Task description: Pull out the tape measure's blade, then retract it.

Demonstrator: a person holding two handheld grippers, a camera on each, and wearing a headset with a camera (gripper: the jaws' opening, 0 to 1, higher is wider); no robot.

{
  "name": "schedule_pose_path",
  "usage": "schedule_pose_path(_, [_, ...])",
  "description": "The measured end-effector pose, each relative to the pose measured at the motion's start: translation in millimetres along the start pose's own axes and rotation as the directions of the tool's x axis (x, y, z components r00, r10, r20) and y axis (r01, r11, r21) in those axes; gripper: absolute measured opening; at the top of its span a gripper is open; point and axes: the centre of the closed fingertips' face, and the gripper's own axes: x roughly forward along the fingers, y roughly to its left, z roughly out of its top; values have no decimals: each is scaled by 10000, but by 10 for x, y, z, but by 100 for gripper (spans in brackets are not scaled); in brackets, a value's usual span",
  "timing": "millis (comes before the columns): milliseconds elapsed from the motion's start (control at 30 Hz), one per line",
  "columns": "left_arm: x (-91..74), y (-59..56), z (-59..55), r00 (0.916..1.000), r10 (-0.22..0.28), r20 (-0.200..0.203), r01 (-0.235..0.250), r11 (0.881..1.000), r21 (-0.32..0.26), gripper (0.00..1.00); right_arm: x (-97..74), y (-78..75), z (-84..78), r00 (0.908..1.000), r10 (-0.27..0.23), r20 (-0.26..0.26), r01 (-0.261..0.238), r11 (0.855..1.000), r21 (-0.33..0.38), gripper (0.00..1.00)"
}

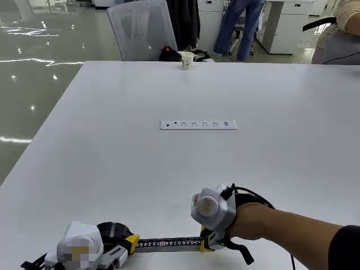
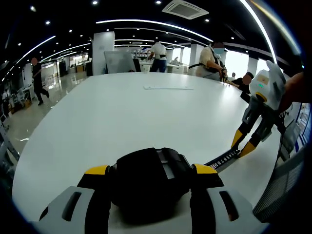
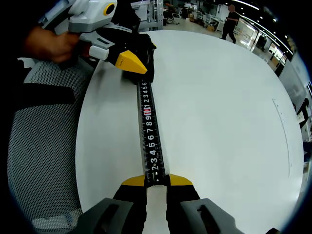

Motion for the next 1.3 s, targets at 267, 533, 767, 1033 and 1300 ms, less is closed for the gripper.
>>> schedule_pose_path(267, [-4,-5,-2,10000,3,-39,-3,10000,1,61,12,8,15,10000,11,60,-12,10000,36,11])
schedule_pose_path(533, [-2,-3,-5,10000,-4,-54,5,10000,42,61,25,9,42,10000,-18,30,18,10000,13,11])
schedule_pose_path(767, [-7,-8,-5,10000,-15,-41,15,10000,46,61,30,9,61,10000,-31,69,31,10000,71,11])
schedule_pose_path(1033, [-13,-9,-7,10000,-21,-3,21,10000,18,61,39,14,89,9999,-77,112,76,9999,93,11])
schedule_pose_path(1300, [-17,-9,-7,10000,12,-46,-12,10000,-12,61,41,13,112,9998,-29,215,29,10000,35,11])
